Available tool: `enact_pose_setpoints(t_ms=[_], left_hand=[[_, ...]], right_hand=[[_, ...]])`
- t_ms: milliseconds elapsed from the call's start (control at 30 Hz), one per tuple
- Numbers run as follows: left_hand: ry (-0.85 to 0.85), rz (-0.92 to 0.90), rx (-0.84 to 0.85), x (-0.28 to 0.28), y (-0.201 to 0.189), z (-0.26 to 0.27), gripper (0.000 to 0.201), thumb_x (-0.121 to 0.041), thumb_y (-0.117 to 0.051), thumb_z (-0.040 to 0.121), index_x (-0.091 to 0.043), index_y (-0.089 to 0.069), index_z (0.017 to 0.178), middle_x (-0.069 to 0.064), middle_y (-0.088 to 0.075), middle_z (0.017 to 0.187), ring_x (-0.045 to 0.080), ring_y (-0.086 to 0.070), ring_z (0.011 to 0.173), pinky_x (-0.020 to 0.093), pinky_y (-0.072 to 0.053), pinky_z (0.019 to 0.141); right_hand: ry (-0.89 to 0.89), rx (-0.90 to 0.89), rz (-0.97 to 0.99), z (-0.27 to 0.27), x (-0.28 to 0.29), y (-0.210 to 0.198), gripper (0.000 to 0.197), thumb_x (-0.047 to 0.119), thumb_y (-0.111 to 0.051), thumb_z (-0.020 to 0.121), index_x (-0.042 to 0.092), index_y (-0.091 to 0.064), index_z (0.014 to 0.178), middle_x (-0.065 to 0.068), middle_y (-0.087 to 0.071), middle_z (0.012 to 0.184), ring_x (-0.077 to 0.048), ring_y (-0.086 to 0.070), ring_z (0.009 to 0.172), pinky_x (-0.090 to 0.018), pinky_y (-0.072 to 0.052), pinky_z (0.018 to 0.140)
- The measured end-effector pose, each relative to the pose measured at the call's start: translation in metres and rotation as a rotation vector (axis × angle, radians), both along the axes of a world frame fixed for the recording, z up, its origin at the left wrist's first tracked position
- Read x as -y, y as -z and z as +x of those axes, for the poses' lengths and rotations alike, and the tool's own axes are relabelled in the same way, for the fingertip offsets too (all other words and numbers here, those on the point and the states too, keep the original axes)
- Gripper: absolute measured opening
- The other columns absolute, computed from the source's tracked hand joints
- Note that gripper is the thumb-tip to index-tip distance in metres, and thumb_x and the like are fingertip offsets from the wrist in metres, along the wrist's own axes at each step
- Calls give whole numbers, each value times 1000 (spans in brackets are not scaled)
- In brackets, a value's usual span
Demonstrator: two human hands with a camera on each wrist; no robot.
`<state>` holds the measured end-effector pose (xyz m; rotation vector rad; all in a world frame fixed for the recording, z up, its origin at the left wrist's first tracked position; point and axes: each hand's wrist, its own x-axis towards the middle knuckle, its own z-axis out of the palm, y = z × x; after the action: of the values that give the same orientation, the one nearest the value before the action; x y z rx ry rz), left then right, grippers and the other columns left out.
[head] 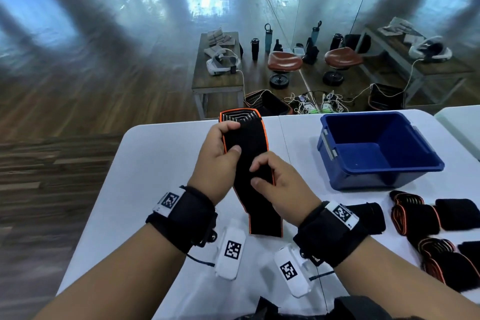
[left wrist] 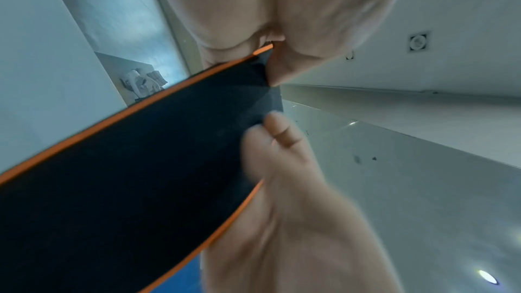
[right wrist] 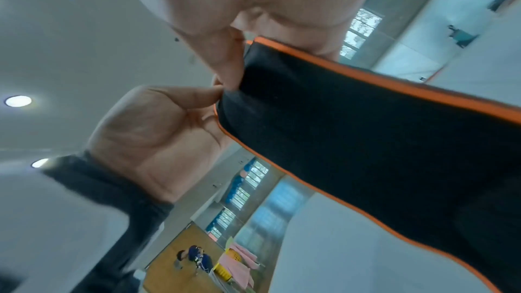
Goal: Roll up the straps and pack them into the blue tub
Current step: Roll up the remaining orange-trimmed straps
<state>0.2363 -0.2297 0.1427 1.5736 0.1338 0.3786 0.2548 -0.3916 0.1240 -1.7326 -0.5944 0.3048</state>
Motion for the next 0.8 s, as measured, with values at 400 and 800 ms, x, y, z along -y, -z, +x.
enact_pose_setpoints(t_ms=[400,800], left_hand=[[-13,421,-352,-36,106,62,38,4,-55,91,-24,-57,116,-1,-62,118,19,-60,111,27,-46,95],[118,963,-742,-46,165,84,46,-15,-61,86,-23,-51,130,9,-42,137,32,-38,130,40,-39,105]], right_hand=[[-129,-310,-553,-26,36,97,43,20,-77,72,43,-61,105,2,-70,98,-13,-68,88,-36,-58,85],[-186,-285,-814,-53,39,127,43,30,-69,90,42,-54,129,9,-57,71,-14,-62,66,-28,-51,65]])
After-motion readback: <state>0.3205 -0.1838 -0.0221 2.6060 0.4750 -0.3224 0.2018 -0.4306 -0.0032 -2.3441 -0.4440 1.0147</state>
